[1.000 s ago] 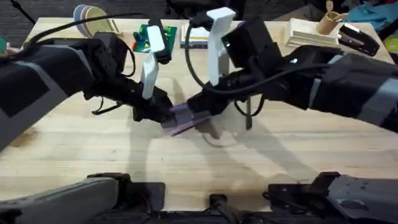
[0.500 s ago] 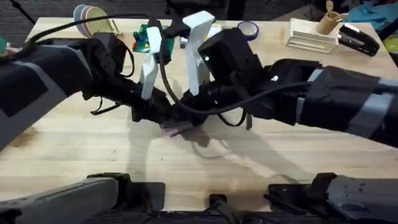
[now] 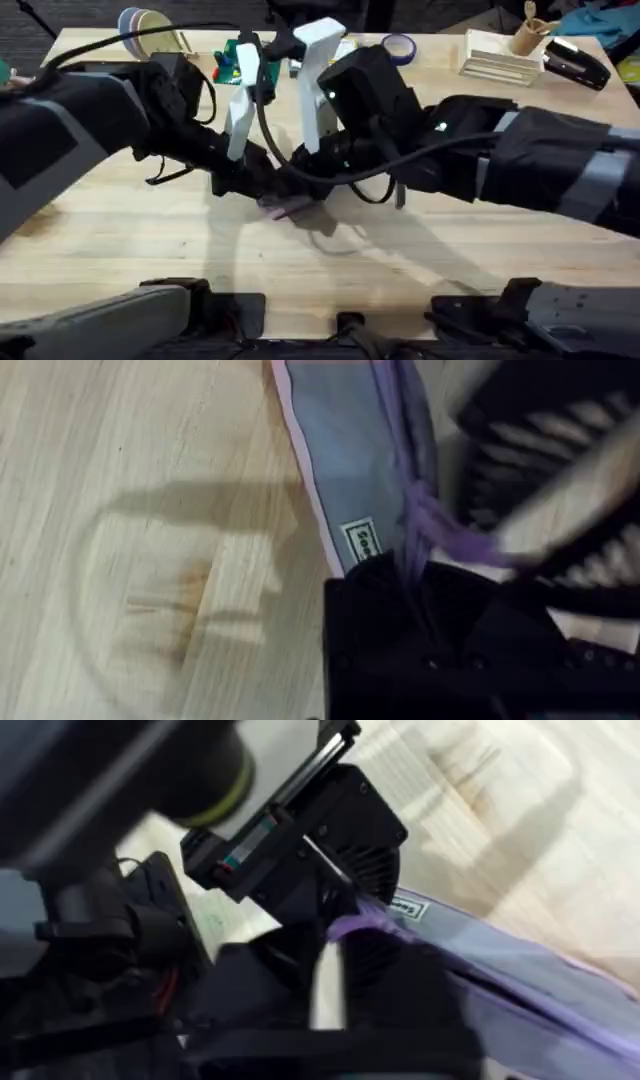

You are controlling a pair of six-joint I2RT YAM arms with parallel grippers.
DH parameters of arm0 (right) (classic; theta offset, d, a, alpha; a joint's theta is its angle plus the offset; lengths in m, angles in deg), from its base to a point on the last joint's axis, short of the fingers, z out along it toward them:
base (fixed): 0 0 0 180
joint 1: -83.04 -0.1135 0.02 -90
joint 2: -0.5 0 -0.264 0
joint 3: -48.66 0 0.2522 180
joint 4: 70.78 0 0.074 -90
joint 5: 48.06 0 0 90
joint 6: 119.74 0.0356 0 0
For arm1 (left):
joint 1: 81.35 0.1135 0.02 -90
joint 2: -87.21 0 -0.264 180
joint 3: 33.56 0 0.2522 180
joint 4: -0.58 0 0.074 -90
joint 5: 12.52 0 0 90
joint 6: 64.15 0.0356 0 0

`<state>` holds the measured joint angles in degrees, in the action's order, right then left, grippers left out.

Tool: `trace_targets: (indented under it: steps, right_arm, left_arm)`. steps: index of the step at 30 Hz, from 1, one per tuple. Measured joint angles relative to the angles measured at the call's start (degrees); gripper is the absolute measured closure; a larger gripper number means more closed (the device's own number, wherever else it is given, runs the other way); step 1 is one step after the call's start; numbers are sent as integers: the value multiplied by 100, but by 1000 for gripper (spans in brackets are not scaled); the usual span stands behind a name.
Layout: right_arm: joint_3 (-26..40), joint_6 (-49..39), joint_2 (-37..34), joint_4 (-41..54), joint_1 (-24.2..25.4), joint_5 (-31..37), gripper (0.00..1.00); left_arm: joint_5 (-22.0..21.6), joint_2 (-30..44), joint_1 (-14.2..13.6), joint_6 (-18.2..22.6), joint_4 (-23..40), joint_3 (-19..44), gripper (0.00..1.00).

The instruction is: Unzip the bag, pick up the pens from the table one at a time and place them inside, then zip the bag closed.

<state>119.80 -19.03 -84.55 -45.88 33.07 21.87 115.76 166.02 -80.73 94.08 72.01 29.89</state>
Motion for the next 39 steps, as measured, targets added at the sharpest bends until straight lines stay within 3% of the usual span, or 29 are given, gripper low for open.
trace_targets:
  steps: [5, 6, 7, 14, 22, 23, 25, 27, 29, 32, 38, 39]
  right_arm:
    - [2, -3, 213, 175, 96, -153, 141]
    - [11, -49, 297, 342, 93, -254, 37]
    - [11, -75, 386, 507, 94, -330, 12]
    - [13, -289, 1168, 1629, 547, -71, 4]
    - [22, -517, 1660, 1804, 666, 844, 4]
    - [24, -519, 1658, 1808, 666, 911, 4]
    - [24, -525, 1658, 1812, 666, 1017, 3]
    - [24, -543, 1658, 1808, 673, 1090, 3]
    - [24, -563, 1658, 1808, 698, 1128, 3]
    - [24, -612, 1658, 1814, 768, 1128, 3]
    - [98, -823, 1658, 1932, 990, 938, 4]
    - [386, -1207, 1656, 2235, 1177, 803, 4]
  left_arm:
    - [14, 0, -6, 28, -41, 0, 959]
    - [20, 0, -17, 17, -44, 0, 959]
    - [27, 0, -17, 13, -44, 0, 959]
    - [46, 0, -17, -9, -46, 0, 959]
    - [49, 0, -17, -7, -46, 0, 926]
    - [55, 0, -17, -5, -46, 0, 863]
    - [76, 0, -17, -21, -51, 0, 602]
    - [97, 0, -17, -27, -50, 0, 267]
    - [99, 0, -17, -53, -50, 0, 83]
    - [104, 0, -17, -54, -76, 0, 11]
    - [111, 0, -17, -53, -209, 0, 7]
    - [112, 0, -17, -53, -236, 0, 7]
